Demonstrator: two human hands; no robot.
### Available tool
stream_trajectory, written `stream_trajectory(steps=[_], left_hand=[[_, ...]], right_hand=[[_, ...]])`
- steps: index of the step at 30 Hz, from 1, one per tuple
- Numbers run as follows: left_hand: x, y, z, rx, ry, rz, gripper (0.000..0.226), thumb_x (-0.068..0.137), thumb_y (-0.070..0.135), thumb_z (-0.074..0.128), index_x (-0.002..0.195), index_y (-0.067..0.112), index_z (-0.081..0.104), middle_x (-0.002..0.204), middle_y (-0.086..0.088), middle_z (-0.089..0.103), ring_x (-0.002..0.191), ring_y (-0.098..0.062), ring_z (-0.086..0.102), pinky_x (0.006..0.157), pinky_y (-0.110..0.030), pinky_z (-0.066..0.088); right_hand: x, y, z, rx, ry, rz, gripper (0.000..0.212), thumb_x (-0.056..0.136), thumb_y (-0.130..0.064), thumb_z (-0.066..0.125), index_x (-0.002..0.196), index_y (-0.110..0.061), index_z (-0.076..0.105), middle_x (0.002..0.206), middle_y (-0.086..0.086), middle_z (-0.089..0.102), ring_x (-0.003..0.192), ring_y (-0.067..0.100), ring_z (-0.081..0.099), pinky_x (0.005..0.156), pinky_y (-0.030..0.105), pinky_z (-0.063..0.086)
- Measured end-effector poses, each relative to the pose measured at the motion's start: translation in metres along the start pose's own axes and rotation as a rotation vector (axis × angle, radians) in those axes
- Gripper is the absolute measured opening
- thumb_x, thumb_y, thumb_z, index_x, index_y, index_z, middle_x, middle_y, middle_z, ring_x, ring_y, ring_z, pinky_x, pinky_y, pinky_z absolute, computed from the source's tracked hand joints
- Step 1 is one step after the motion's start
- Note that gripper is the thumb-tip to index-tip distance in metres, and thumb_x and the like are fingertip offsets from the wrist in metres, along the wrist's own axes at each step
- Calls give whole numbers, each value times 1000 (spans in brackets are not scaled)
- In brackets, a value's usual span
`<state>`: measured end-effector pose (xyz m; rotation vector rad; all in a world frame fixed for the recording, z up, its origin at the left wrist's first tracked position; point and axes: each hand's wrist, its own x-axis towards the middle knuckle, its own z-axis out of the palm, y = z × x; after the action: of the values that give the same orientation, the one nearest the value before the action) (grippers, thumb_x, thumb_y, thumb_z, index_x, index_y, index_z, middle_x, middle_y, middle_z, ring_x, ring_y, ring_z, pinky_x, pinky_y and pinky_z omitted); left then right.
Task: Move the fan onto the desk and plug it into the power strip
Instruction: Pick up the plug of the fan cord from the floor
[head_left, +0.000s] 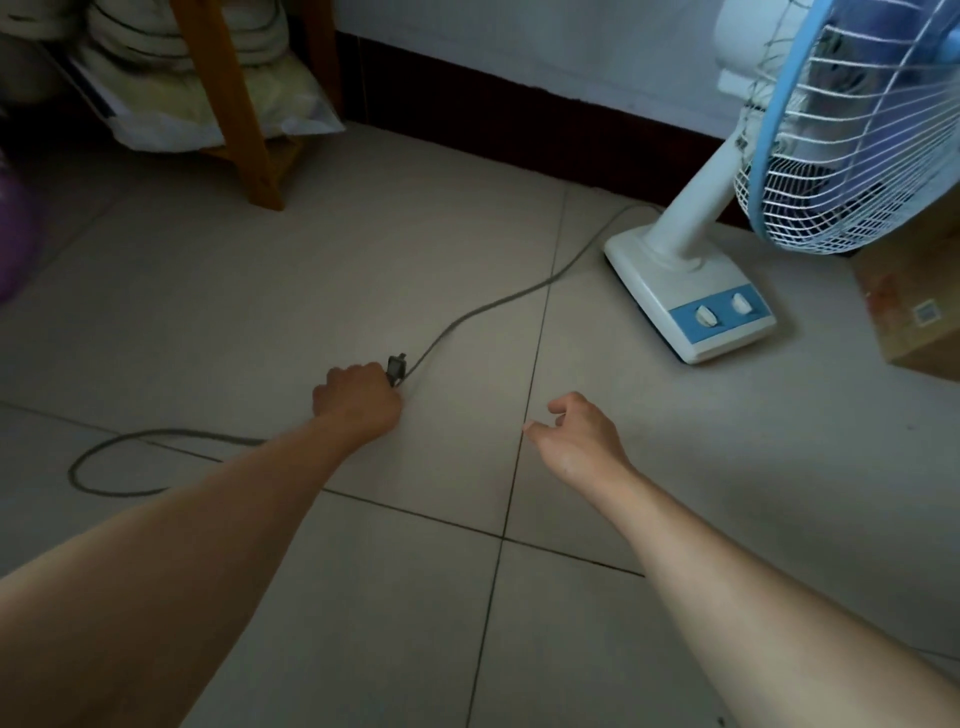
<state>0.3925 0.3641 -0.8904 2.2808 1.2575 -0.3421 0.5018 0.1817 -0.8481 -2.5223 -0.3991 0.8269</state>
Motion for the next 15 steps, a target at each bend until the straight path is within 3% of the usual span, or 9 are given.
stream_trajectory(steps=[2,5,9,11,15], left_hand=[[-4,21,-6,-171,-47,-27,32,94,19,39,118,2,53,113,-19,60,93,-31,58,77,-33,45],[-12,56,-14,-344,-54,-33,31,95,22,43,117,4,55,108,-20,62,96,-34,61,76,-33,47],[-28,107,-23,-470,-62,-41,21,94,27,49,97,10,62,64,-5,46,54,-18,42,54,-22,34],[-34,132,-24,-535,-79,-37,20,95,25,48,89,9,58,59,-3,42,49,-15,37,47,-22,29],[-46,176,-17,-722,-153,-35,18,94,10,50,78,7,58,64,-5,53,53,-13,48,51,-22,42]], right_hand=[[4,4,-12,6,11,-5,47,89,-29,56,133,-11,46,137,12,48,123,27,49,87,21,36],[11,10,-31,15,23,-17,46,89,-27,56,131,-10,47,134,12,50,122,28,50,91,24,39],[20,19,-60,47,35,-32,47,89,-29,57,132,-11,47,133,12,50,121,27,50,93,26,40],[26,26,-76,70,36,-25,49,89,-29,56,133,-12,45,135,12,49,122,27,50,94,26,40],[42,40,-110,91,50,-27,49,88,-28,56,133,-12,45,136,11,48,122,27,50,94,28,40]])
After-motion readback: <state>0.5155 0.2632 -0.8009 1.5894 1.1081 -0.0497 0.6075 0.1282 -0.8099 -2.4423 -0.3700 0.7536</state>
